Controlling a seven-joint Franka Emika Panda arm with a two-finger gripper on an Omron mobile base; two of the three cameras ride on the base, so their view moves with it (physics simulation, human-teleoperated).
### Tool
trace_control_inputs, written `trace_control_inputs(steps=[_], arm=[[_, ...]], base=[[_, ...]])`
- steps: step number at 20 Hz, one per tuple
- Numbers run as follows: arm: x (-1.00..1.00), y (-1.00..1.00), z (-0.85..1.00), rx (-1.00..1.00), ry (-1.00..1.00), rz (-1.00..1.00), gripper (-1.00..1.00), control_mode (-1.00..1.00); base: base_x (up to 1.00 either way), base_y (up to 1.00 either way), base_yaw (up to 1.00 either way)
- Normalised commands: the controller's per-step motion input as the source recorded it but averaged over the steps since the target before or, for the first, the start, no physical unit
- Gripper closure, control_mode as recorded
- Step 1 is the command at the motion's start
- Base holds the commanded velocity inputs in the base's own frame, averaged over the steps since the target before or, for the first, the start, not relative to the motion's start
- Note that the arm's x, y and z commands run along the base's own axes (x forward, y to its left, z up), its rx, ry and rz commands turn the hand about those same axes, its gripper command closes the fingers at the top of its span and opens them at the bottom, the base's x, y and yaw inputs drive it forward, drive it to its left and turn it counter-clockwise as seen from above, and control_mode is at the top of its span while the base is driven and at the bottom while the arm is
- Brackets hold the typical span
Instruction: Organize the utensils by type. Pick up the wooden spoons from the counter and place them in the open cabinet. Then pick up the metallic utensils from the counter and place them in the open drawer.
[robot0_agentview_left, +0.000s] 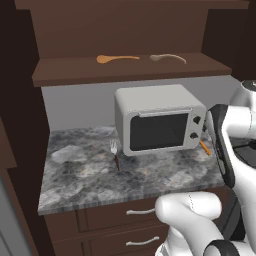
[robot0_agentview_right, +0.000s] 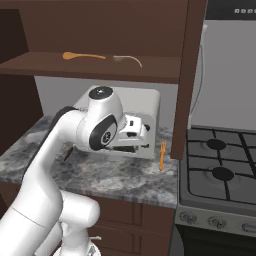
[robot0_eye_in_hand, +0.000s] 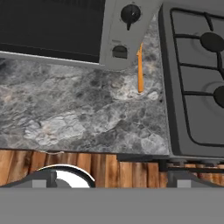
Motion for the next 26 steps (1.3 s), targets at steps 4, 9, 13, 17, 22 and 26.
trace_control_inputs(steps=[4, 9, 13, 17, 22, 26], arm=[[-0.16, -0.21, -0.98, 0.0, 0.1, 0.0, -1.0, -1.0], [0.14, -0.28, -0.74, 0.05, 0.0, 0.0, -1.0, -1.0], [0.43, -0.27, -0.1, 0.0, 0.0, 0.11, -1.0, -1.0], [0.29, -0.28, -0.13, 0.0, -0.06, 0.24, -1.0, -1.0], [0.36, -0.18, -0.16, 0.08, -0.12, 0.3, -1.0, -1.0], [0.44, -0.04, -0.01, 0.09, 0.0, 0.16, -1.0, -1.0]], base=[[0.0, 0.0, 0.0], [0.0, 0.0, 0.0], [0.0, 0.0, 0.0], [0.0, 0.0, 0.0], [0.0, 0.0, 0.0], [0.0, 0.0, 0.0]])
